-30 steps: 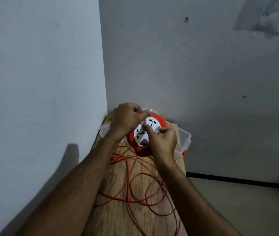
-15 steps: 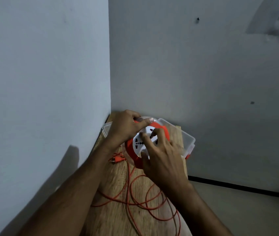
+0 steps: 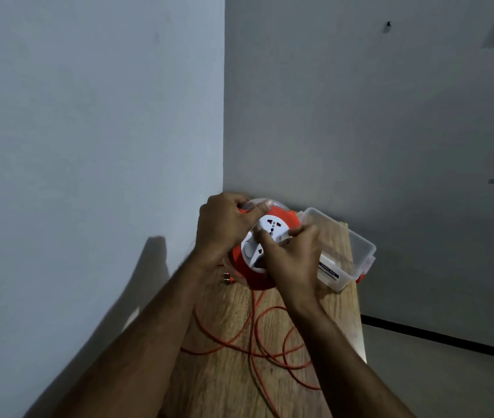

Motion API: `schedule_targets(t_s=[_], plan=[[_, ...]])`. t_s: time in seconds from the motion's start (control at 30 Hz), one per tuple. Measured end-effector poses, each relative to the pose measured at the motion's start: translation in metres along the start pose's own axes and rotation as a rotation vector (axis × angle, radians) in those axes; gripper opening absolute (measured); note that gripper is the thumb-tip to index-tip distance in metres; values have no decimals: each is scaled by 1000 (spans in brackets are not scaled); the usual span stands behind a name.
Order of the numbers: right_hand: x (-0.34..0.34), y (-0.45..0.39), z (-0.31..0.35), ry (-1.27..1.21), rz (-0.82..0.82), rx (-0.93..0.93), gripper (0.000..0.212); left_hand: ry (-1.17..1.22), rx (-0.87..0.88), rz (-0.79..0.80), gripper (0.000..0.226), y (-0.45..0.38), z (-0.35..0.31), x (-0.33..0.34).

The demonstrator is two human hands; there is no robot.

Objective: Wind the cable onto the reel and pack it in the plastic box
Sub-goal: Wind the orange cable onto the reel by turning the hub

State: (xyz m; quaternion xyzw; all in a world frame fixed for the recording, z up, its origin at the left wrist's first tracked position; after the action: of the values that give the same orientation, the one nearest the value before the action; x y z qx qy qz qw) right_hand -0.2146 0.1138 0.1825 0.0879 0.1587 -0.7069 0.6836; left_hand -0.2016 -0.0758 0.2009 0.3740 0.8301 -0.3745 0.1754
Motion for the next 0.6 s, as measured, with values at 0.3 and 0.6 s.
schedule_targets(t_s=[0.3, 0.6], plan=[[18, 54, 42, 660, 190, -782, 50, 40, -36, 51, 73, 2, 17, -12], [17, 47, 39, 681, 135, -820, 69, 64, 3, 95, 49, 2, 6, -7]])
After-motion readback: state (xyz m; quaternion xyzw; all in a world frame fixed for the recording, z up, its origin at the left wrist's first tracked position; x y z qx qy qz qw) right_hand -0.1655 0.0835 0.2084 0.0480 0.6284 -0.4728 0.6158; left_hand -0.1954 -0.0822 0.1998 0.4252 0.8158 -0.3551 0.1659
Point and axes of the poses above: each hand's wrist, its own y-axis away from the middle knuckle, its own x-axis out of the palm, z = x × y, the point moved 9 cm from there along -y, towards the middle knuckle, and after that the axes turned 6 degrees about x, right-handed, at the moved point
